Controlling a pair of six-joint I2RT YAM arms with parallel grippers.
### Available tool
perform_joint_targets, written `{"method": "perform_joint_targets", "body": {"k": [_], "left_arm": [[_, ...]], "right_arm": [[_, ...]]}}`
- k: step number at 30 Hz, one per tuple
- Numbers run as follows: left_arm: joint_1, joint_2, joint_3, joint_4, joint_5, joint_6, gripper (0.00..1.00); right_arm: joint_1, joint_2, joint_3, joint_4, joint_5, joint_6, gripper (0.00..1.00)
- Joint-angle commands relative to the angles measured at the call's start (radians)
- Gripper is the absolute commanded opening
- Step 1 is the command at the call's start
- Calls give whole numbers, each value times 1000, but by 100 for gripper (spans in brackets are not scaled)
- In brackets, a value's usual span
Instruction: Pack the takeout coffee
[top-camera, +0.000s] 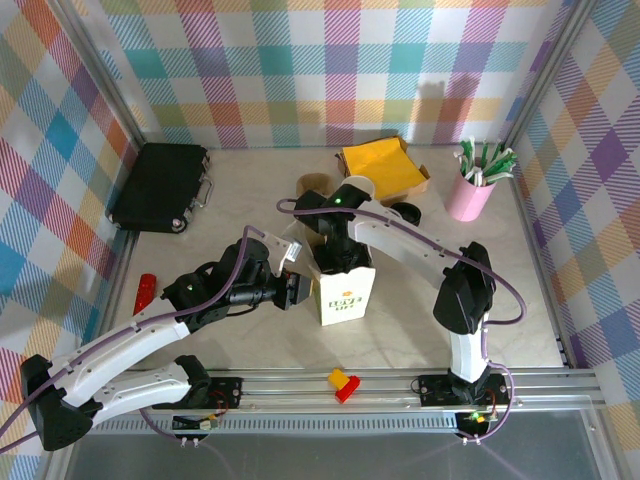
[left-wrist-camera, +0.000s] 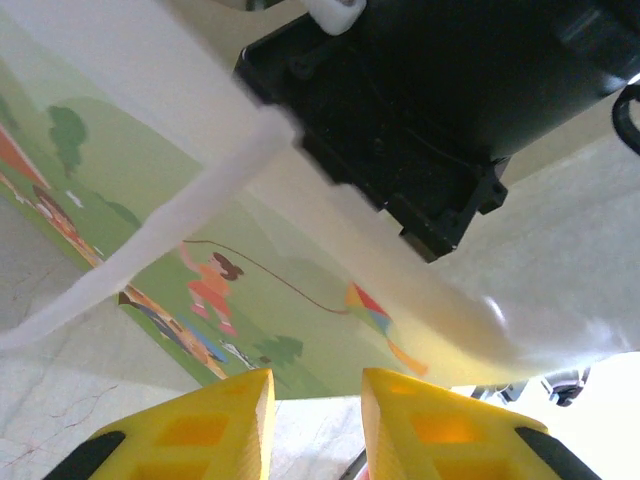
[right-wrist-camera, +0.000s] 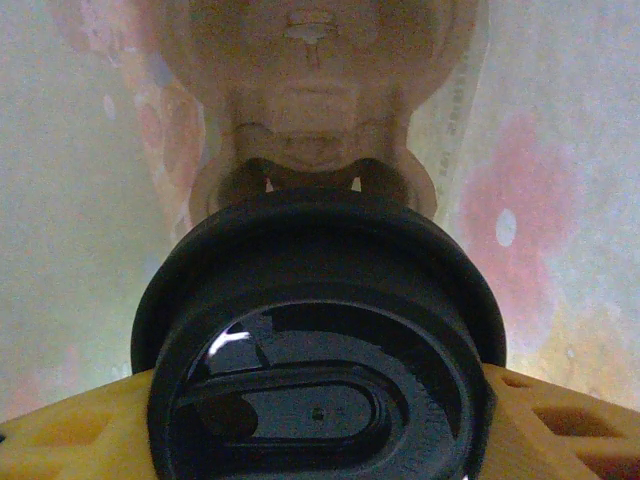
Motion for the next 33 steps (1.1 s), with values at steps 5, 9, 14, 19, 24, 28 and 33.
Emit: {"method": "perform_joint_targets", "body": {"k": [5,9,14,19,24,28,33], "left_arm": [[-10,-12,6,3,-28,-30,28],[-10,-5,10,3,-34,-37,28],[-9,-3,10,6,-33,-41,28],[-10,-5,9,0,-36,-42,28],[-9,-5,11,-8,-48,-46,27],[-9,-4,19,-15,-63,-53,27],[-9,0,22,-14,-64,-58,27]], "right_arm": [[10,-16,67,-64,19,-3,49],[15,-21,89,-84,25,-4,49],[16,-24,87,-82,31,-5,49],[18,-23,87,-76,26,-3,49],[21,-32,102,-85,28,-9,49],[29,-34,124,-112,35,-12,49],[41,-41,170,-155,49,-10,49]]}}
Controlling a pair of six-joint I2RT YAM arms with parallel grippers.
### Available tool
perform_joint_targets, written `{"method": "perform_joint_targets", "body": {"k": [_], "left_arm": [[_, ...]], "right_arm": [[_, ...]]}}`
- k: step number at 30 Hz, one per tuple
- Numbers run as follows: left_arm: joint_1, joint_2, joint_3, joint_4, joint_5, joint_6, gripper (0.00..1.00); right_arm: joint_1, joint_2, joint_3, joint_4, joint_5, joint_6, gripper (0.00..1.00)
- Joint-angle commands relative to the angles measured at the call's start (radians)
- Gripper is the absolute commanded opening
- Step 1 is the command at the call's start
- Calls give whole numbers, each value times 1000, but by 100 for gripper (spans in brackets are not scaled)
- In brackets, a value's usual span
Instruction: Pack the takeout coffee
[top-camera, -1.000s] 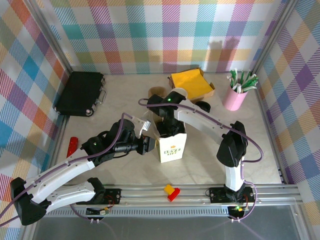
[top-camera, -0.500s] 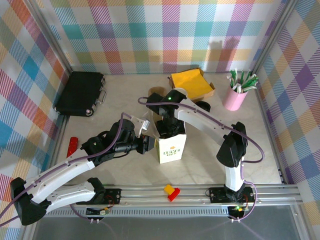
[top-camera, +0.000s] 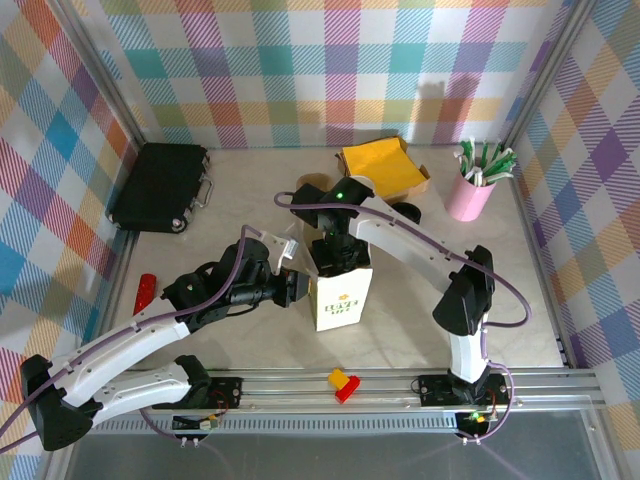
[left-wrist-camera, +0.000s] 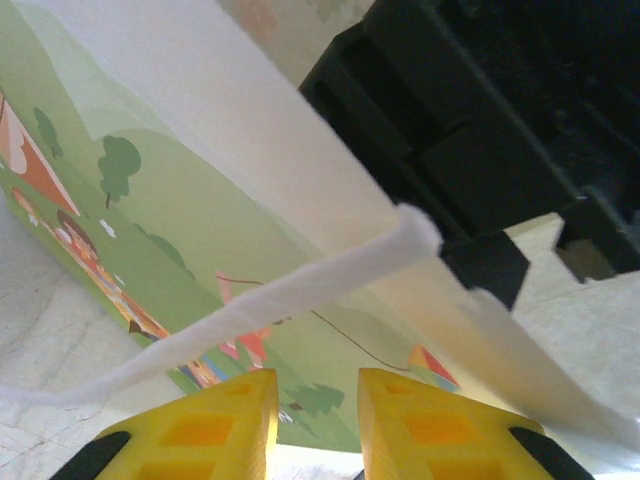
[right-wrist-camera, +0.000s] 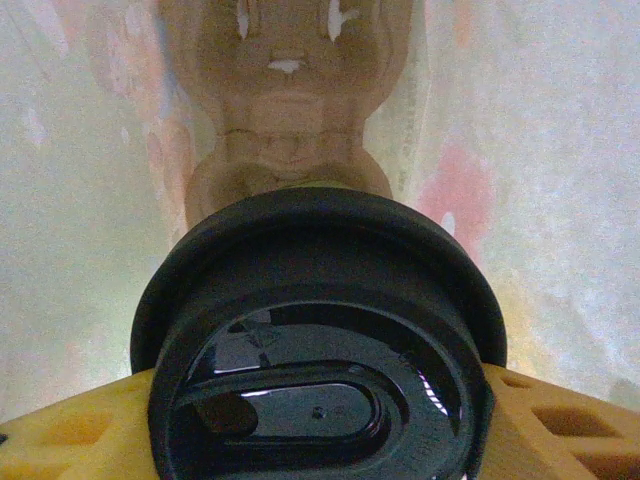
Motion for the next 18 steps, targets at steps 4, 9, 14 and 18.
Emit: {"method": "perform_joint_targets", "body": {"k": [4,9,14,18], "left_arm": [[-10,-2,21,-11,-16,-16,27],[-9,-4,14,-6,-16,-17,27],[-9,-3,-1,-3,-16,-17,27],[-9,-6,-21,16,1,-8,27]], "right_arm": [[20,-50,73,-84,25,-5,49],[26,-61,96,-100,37,1,49],[26,-67,122,-101,47,6,49],[26,-70,116,-87,53,10,49]]}}
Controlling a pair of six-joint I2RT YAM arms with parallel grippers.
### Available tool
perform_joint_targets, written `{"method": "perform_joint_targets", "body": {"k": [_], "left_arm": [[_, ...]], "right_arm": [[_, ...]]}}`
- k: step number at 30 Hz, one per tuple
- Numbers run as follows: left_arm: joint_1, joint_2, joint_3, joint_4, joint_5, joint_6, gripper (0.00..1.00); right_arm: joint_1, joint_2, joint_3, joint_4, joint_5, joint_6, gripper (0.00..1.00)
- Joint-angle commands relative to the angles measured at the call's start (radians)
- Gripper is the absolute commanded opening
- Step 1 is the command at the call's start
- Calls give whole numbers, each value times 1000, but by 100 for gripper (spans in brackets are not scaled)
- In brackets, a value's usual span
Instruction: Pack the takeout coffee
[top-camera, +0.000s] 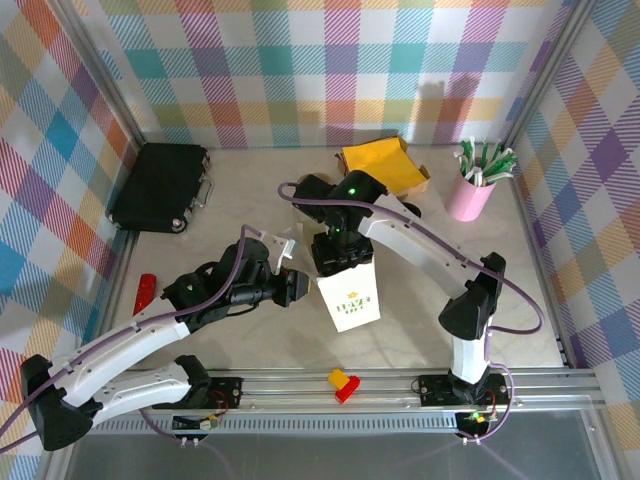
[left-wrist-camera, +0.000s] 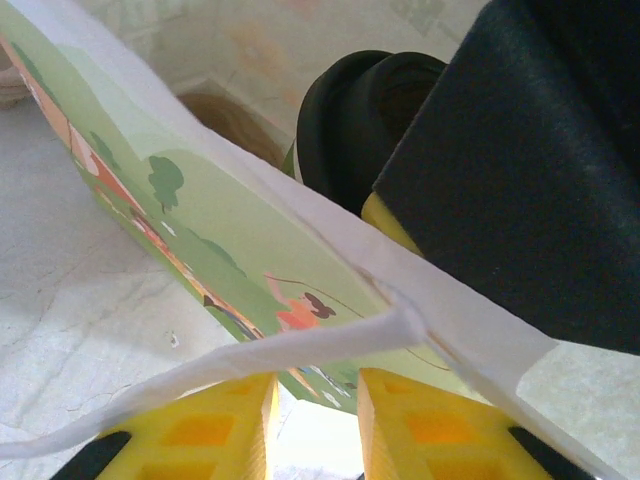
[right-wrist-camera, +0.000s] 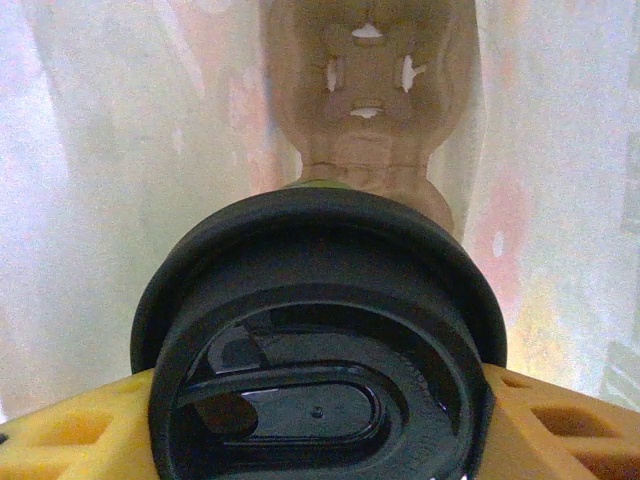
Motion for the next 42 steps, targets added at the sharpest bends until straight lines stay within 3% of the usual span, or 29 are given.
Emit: {"method": "perform_joint_targets", "body": {"k": [1,14,21,24,30,42], "left_arm": [[-9,-7,-24,19,12,1,27],[-10,-82,115,-90,71,124,39],[21,-44,199,-137,18,60,41],[39,-23,191,-94,18,10,41],[42,25,133,39,157,-30,38],[41,7,72,41,156,13,37]], "right_arm": [[7,-27,17,-22,20,14,49],[-1,-59,-97,43,29,21,50],[-17,-102,-129,89,-1,11,50],[-27,-108,-118,93,2,9,50],[-43,-105,-91,84,8,1,49],[-57,-71,55,1,19,-28,49]]}}
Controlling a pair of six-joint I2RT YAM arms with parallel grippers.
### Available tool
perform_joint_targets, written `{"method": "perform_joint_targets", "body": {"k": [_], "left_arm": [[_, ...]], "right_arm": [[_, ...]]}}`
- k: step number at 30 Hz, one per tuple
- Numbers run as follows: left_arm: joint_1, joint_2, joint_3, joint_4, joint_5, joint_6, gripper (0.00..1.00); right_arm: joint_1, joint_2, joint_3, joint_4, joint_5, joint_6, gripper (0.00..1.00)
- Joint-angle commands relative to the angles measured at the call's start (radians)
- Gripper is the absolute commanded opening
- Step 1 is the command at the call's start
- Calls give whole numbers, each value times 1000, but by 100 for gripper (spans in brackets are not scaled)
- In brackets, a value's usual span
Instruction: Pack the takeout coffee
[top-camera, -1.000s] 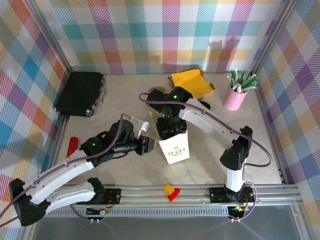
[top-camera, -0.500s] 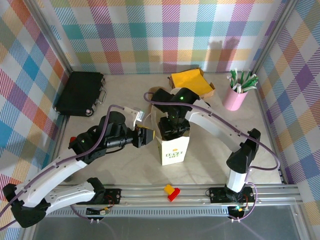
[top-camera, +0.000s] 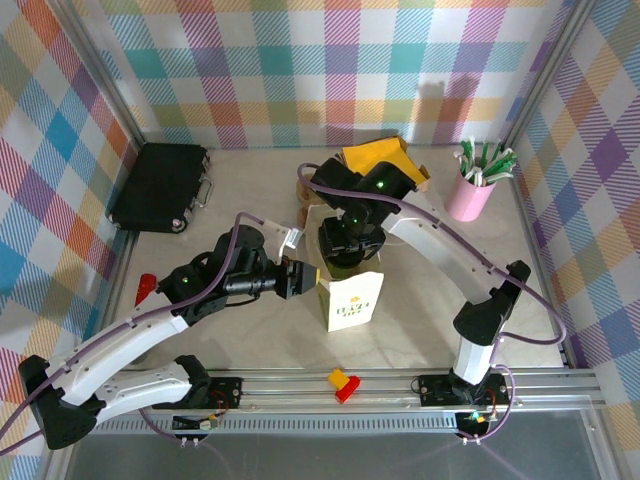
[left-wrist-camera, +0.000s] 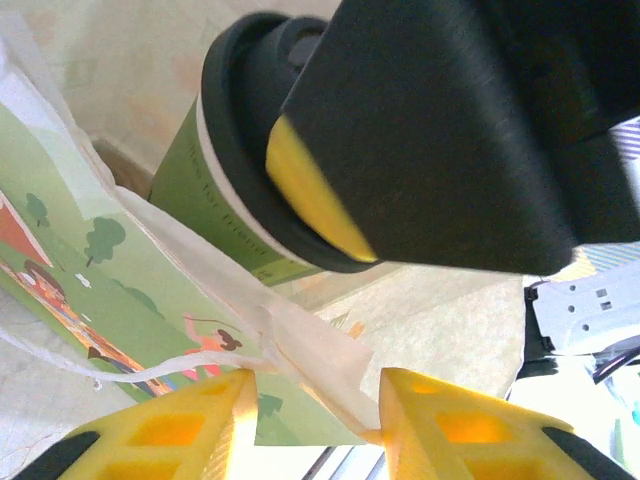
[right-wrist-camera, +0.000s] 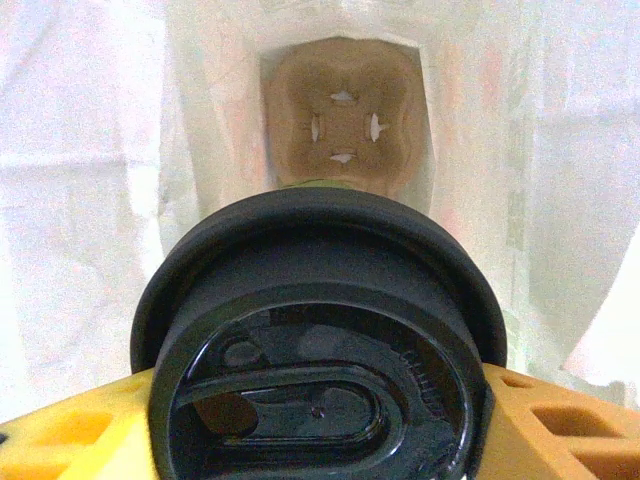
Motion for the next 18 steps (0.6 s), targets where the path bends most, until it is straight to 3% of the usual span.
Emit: {"method": "perform_joint_targets", "body": {"k": [1,18], "left_arm": [[7,-20,-18,14,14,12,37],[5,2,-12,17,0,10,37]], "right_arm": [[-8,24,47,-63,5,-21,49],[-8,55,-29,-76,-9,-14,49]]}}
